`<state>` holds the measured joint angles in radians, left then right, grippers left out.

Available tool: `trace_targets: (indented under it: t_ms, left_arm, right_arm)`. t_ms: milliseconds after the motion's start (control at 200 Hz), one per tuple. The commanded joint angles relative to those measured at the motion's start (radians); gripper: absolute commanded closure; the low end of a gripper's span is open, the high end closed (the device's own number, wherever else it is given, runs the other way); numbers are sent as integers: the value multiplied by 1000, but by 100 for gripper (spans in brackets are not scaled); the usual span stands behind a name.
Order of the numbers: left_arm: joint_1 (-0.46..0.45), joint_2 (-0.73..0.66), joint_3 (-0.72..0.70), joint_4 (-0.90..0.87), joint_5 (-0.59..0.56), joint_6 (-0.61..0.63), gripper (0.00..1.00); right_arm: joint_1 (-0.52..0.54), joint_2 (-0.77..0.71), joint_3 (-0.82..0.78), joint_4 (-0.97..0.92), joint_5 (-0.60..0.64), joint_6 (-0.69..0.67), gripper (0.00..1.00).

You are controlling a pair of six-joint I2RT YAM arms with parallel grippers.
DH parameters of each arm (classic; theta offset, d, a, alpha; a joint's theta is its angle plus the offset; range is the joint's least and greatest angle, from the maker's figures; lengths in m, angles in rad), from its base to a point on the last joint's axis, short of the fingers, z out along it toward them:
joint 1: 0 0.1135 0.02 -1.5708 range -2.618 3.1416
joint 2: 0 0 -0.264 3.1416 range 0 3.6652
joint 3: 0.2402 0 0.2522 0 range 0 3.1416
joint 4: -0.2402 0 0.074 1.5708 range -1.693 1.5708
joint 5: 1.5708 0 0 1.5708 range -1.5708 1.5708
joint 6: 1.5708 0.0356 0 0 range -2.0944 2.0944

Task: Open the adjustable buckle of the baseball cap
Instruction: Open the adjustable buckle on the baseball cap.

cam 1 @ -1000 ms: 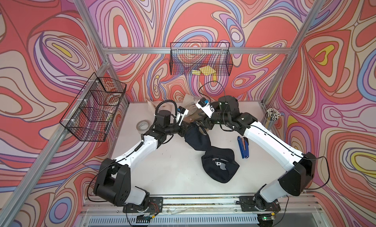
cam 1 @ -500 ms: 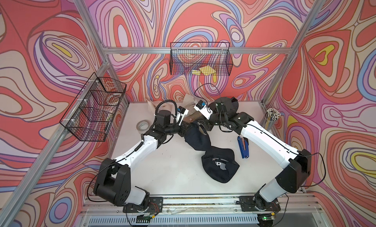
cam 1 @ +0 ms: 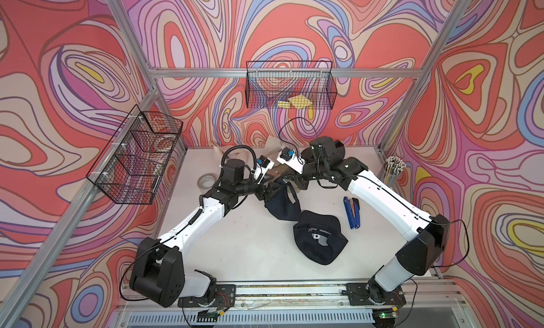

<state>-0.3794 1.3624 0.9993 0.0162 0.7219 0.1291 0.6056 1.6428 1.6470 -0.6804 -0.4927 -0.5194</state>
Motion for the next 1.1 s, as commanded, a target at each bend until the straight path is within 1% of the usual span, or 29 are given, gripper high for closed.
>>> trace_targets:
  t_ms: [0, 60, 155, 376, 496, 561, 636, 736, 951, 1097]
  left_arm:
    - [1, -51, 19, -17, 67, 177, 29]
    - [2, -64, 3, -10, 81, 242, 28]
    - [2, -69, -4, -17, 91, 312, 29]
    - [1, -47, 2, -101, 114, 442, 30]
    - [2, -29, -1, -113, 122, 507, 29]
    - [1, -15, 1, -89, 134, 517, 28]
    - [2, 2, 3, -37, 148, 502, 28]
    - [3, 24, 6, 17, 190, 500, 28]
    - [3, 58, 25, 63, 255, 470, 28]
    - [2, 61, 29, 52, 272, 469, 33]
  right_arm:
    - [5, 17, 25, -63, -85, -101, 100]
    - [5, 18, 29, -73, -104, -128, 100]
    - [-1, 20, 36, -88, -129, -156, 100]
    - [-38, 22, 50, -128, -244, -218, 100]
    - [-55, 24, 54, -148, -287, -243, 100]
    - [-58, 28, 58, -153, -300, -247, 100]
    - [-58, 34, 61, -159, -312, -251, 100]
    - [-58, 37, 61, -158, -323, -249, 100]
    - [-58, 40, 58, -150, -339, -241, 100]
    - [-59, 37, 58, -142, -347, -238, 100]
